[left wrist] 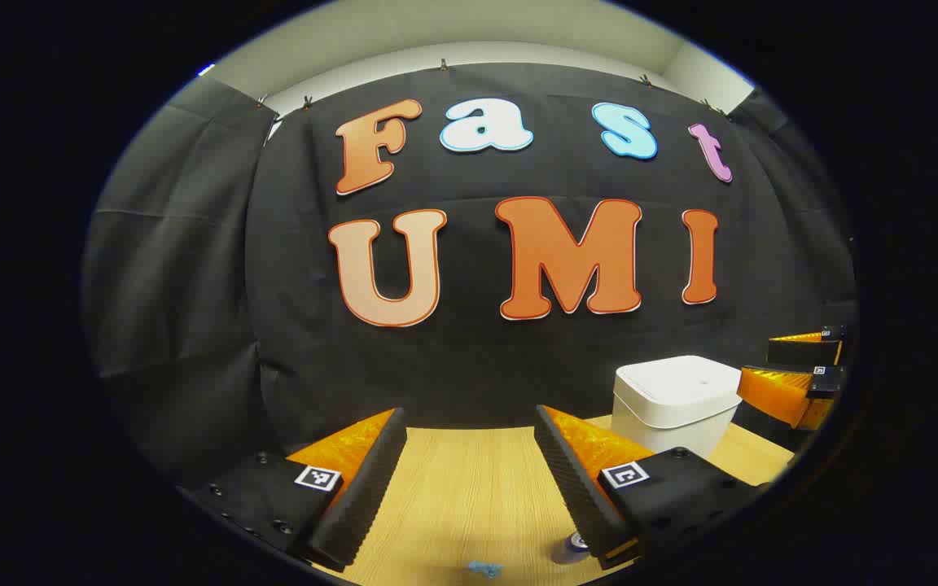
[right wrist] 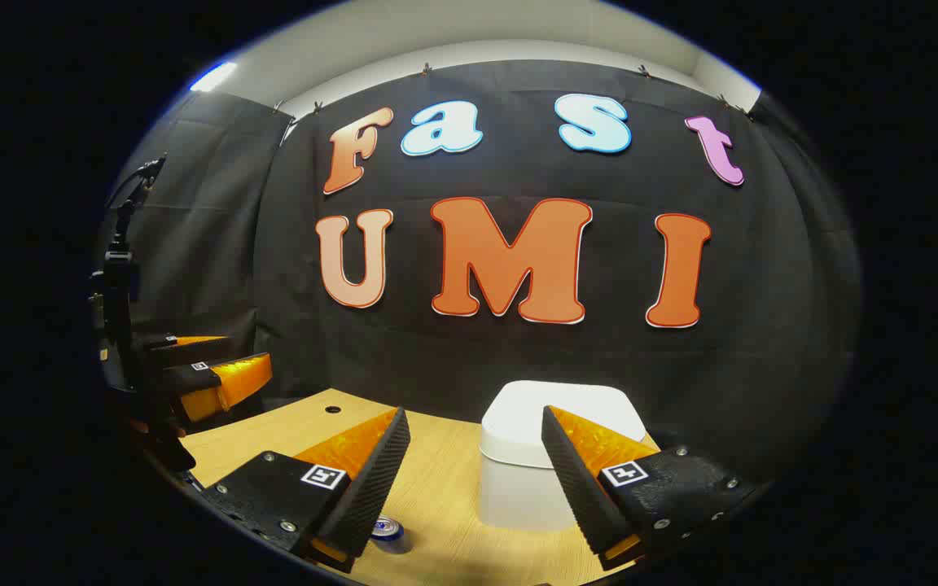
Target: Press the lid of the desktop garbage bin to open it, pick up the crumpled paper on the desktop and throw it into the bin, then pick up the pop can on the desktop and drop it into the bin, and finally close the garbage bin lid.
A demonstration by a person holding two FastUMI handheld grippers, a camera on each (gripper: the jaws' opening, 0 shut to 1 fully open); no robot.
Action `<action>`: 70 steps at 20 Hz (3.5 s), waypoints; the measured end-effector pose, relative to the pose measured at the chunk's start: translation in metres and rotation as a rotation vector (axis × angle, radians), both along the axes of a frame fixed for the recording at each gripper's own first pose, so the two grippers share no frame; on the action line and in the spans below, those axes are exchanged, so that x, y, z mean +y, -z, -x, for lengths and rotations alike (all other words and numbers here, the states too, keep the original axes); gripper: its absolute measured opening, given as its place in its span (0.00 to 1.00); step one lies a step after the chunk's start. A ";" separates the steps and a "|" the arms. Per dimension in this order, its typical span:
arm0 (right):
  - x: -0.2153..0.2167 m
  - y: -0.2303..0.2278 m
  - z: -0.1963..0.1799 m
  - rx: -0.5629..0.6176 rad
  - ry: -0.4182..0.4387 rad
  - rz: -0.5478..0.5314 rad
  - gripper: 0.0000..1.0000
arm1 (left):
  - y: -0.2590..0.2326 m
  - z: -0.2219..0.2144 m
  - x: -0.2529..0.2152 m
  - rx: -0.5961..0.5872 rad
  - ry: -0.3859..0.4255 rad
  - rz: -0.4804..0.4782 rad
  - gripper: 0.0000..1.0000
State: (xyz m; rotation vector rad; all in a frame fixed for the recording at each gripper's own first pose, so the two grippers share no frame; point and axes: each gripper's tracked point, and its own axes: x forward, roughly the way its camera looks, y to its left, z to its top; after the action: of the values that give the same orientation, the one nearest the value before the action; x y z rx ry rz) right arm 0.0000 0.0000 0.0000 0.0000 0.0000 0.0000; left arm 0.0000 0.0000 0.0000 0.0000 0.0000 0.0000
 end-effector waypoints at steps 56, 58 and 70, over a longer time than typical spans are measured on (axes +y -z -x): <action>-0.053 -0.015 -0.062 0.107 0.203 0.023 0.73 | 0.032 -0.008 0.026 0.100 0.022 -0.043 1.00; -0.059 -0.017 -0.068 0.118 0.209 0.016 0.62 | 0.034 -0.008 0.027 0.106 0.009 -0.037 1.00; -0.077 -0.013 -0.102 0.163 0.216 0.027 0.16 | 0.042 -0.006 0.039 0.137 -0.055 -0.027 1.00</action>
State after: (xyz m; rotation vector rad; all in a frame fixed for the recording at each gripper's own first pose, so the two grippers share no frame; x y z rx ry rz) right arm 0.1019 -0.0765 0.0135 -0.0269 0.1631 -0.2161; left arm 0.0060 0.0391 -0.0419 0.0269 0.1370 0.0548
